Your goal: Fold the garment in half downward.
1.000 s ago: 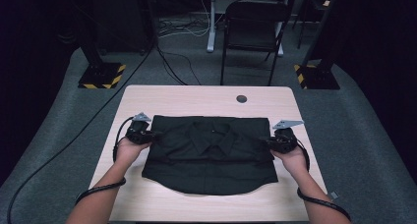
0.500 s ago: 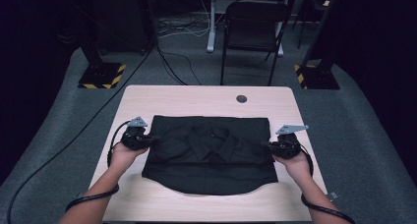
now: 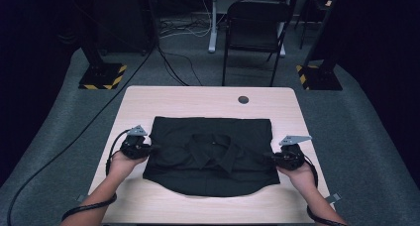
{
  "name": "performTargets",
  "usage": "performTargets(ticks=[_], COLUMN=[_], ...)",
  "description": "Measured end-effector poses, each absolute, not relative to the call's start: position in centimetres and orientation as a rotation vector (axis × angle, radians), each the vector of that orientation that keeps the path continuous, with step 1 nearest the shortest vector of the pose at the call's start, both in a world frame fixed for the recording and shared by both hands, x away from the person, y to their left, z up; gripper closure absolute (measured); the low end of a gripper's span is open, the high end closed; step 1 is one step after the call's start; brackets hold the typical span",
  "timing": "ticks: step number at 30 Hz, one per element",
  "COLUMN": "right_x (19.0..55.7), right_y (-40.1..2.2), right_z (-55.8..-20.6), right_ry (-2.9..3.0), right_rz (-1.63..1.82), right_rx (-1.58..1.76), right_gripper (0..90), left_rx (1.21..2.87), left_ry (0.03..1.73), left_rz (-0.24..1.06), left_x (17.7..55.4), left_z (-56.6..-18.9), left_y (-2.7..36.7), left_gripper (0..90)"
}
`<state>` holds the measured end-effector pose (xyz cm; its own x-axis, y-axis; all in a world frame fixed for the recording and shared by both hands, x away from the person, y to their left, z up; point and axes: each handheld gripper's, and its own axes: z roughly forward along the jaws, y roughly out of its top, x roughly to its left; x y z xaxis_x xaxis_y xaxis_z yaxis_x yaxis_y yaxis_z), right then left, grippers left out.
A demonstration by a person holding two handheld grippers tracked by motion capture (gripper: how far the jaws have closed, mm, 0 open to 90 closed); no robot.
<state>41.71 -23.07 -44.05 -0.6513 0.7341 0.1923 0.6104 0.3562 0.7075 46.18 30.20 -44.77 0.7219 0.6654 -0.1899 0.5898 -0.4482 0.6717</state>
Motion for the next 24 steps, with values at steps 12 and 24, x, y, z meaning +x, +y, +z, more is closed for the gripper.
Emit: performTargets(ticks=[12, 24], right_x=[42.8, 42.8], right_y=[-22.3, -22.0], right_z=[-45.3, -44.8], right_ry=[2.498, 2.477], right_rz=[1.113, 1.128], right_rx=[1.253, 1.206], right_gripper=[71.2, 85.3], left_rx=[2.15, 2.219], left_ry=[0.992, 0.912], left_rz=[0.086, 0.094], left_x=[46.9, 46.2], left_z=[-46.1, -46.1], left_y=[30.0, 29.1], left_gripper=[63.4, 85.8])
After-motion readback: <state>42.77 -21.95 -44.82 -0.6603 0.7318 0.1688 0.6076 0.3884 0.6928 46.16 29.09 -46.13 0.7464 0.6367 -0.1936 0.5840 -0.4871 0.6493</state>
